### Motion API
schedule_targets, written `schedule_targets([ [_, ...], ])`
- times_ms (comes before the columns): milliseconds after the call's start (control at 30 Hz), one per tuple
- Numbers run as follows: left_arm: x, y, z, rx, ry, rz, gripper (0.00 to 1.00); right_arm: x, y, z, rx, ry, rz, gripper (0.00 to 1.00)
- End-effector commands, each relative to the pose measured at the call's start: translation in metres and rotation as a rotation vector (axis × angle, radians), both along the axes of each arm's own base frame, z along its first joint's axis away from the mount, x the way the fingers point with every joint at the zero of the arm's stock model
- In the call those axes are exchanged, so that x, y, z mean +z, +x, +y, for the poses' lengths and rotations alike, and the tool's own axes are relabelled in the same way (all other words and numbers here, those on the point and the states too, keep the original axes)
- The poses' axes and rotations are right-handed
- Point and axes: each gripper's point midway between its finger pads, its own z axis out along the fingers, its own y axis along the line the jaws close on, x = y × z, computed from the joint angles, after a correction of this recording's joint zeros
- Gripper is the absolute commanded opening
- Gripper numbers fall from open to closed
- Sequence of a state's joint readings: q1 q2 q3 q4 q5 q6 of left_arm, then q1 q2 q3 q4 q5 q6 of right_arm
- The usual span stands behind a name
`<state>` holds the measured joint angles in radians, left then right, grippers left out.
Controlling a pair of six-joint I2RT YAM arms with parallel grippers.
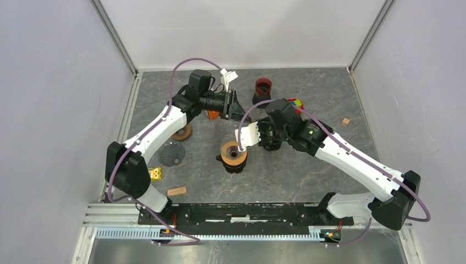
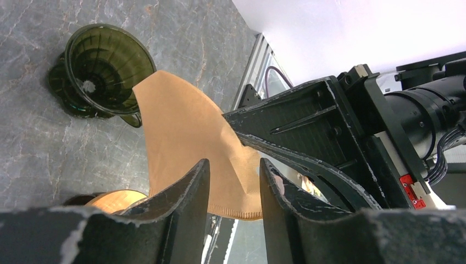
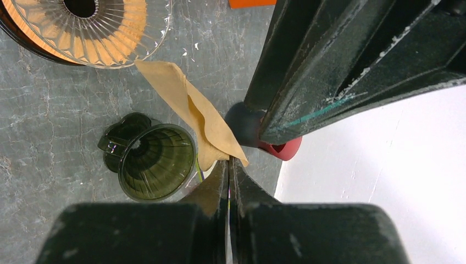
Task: Place the coffee filter in the dripper
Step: Pick up the coffee filter from the coffee filter holder.
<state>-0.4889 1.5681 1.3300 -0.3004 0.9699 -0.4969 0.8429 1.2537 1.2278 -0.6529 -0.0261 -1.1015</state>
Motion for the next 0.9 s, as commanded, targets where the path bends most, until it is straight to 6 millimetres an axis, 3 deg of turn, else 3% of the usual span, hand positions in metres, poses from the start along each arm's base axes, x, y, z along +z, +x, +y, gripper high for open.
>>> schedule_targets([
  [0, 0.015, -0.001, -0.008, -0.042, -0.002, -0.119, 0.46, 0.016, -0.004, 0.004, 0.021, 0.040, -0.020, 0.00],
  [433, -0.003, 0.000, -0.012, -0.053, 0.065, -0.185, 0.46, 0.017, -0.003, 0.004, 0.018, 0.042, -0.021, 0.00],
  [733, -0.009, -0.002, -0.019, -0.072, 0.068, -0.175, 0.38, 0.015, -0.002, 0.004, 0.016, 0.038, -0.019, 0.00],
  [867, -0.008, -0.002, -0.022, -0.073, 0.055, -0.165, 0.29, 0.015, -0.003, 0.004, 0.016, 0.038, -0.019, 0.00],
])
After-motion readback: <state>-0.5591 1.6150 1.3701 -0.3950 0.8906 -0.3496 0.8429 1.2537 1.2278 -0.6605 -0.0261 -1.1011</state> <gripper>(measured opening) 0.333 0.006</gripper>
